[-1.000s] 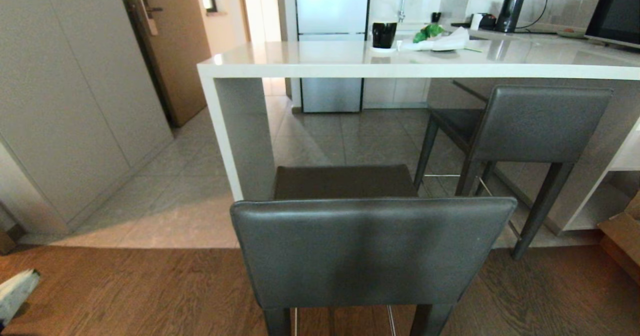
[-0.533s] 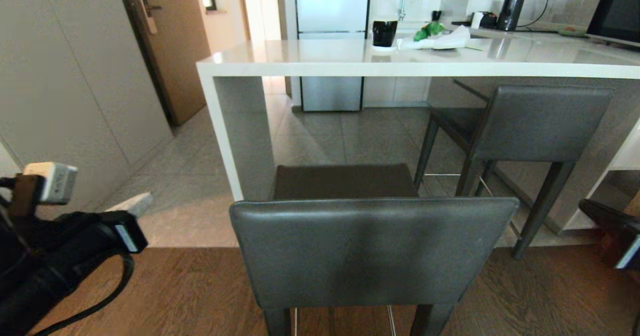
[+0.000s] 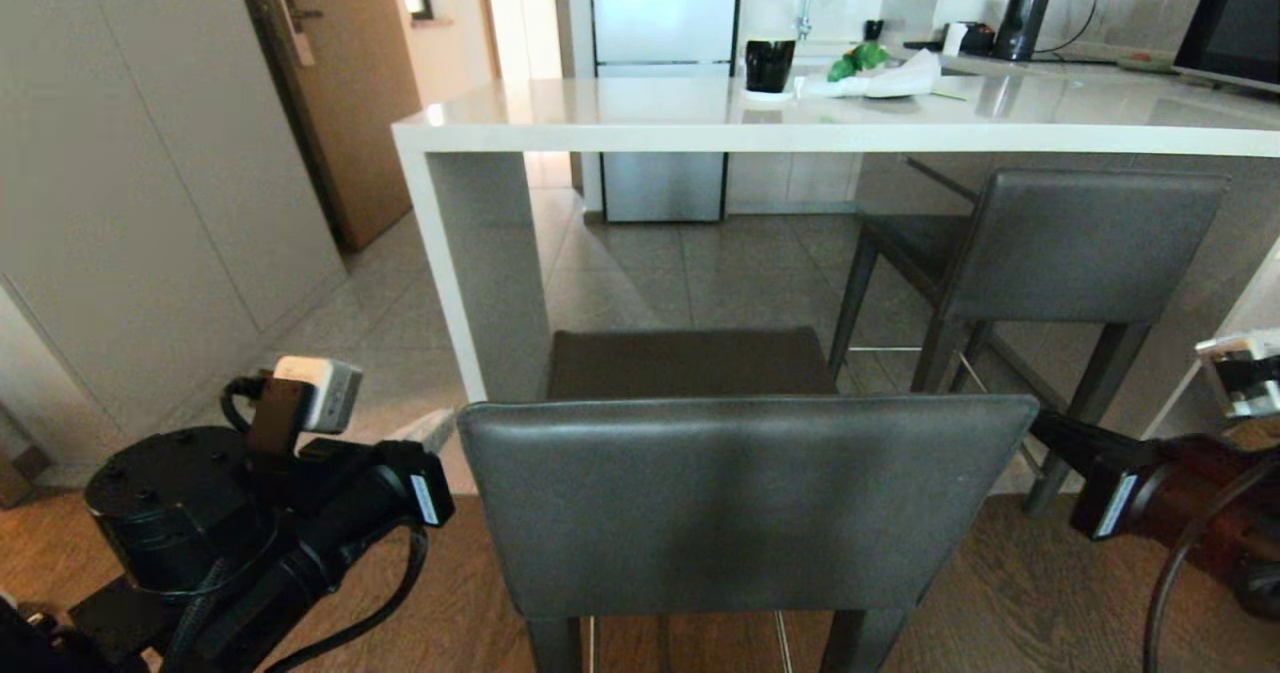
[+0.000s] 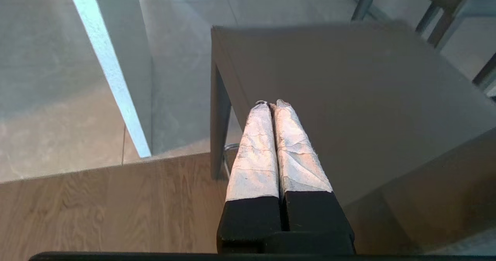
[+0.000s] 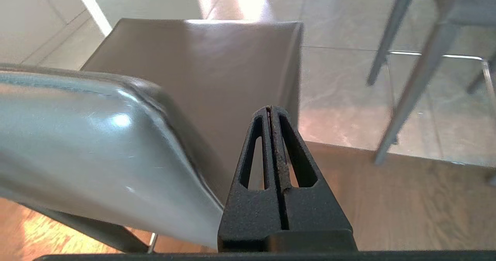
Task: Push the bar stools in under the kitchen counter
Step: Push the gray chair back under the dining table
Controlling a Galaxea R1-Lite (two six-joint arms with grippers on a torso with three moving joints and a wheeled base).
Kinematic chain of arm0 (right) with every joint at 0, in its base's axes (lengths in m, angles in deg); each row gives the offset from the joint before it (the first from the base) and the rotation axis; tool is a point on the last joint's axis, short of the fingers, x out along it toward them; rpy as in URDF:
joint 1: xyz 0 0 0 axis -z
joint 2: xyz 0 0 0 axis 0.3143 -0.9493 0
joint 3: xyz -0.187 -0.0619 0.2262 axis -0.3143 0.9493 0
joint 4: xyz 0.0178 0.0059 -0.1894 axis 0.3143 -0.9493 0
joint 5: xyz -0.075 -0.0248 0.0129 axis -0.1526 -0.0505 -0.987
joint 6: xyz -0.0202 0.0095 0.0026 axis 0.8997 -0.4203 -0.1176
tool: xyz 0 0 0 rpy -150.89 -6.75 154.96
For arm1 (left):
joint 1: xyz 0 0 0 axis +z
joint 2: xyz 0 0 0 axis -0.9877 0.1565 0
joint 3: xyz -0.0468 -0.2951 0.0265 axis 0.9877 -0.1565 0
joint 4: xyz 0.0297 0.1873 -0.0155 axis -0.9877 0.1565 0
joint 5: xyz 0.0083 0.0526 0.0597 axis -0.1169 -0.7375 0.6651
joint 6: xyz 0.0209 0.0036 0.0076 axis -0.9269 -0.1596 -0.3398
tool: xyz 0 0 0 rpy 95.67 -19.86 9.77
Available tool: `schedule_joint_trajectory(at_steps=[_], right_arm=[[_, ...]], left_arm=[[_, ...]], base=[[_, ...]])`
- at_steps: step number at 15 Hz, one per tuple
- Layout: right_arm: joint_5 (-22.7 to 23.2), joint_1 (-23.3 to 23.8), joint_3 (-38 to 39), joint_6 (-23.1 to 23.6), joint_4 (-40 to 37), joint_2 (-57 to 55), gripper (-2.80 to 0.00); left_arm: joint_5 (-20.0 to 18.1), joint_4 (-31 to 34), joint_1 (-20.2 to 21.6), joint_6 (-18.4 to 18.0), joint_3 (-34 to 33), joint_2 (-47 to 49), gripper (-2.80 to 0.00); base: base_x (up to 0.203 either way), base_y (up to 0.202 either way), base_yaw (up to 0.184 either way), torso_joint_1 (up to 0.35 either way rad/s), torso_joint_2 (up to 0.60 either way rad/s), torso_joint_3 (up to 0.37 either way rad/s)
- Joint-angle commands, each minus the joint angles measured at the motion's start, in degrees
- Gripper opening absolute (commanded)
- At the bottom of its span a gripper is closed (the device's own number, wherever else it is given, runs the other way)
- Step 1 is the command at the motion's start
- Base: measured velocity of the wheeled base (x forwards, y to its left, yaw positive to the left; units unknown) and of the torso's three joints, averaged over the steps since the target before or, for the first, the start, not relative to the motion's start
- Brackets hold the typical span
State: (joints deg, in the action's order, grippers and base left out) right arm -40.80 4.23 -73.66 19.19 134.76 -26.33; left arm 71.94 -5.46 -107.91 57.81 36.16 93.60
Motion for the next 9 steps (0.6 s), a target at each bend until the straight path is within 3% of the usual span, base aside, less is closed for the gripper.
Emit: schedule_joint_trajectory(at_steps=[1,4,9], right_arm=[[-0.3,-1.2,-0.24,-0.02,2.71,-4.37,-2.8],[-2.17,-3.44,-0.7,-0.02,8.64,-10.16,-2.8],[-5.93,-9.78,-1.0,-0.14,14.88,-16.14,-2.8]], left_arm=[[0.22,-1.66,-0.58,0.02,0.55,4.11,-2.8],[0.48,-5.36,-0.57,-0.01,1.95,7.91,-2.8],[0.27,-5.74,-2.46,0.1,3.39,9.07,-2.8]], base=[[0.0,0.0,0.0,0.0,0.0,0.0],[0.0,0.0,0.0,0.0,0.0,0.0],[0.0,0.0,0.0,0.0,0.0,0.0]])
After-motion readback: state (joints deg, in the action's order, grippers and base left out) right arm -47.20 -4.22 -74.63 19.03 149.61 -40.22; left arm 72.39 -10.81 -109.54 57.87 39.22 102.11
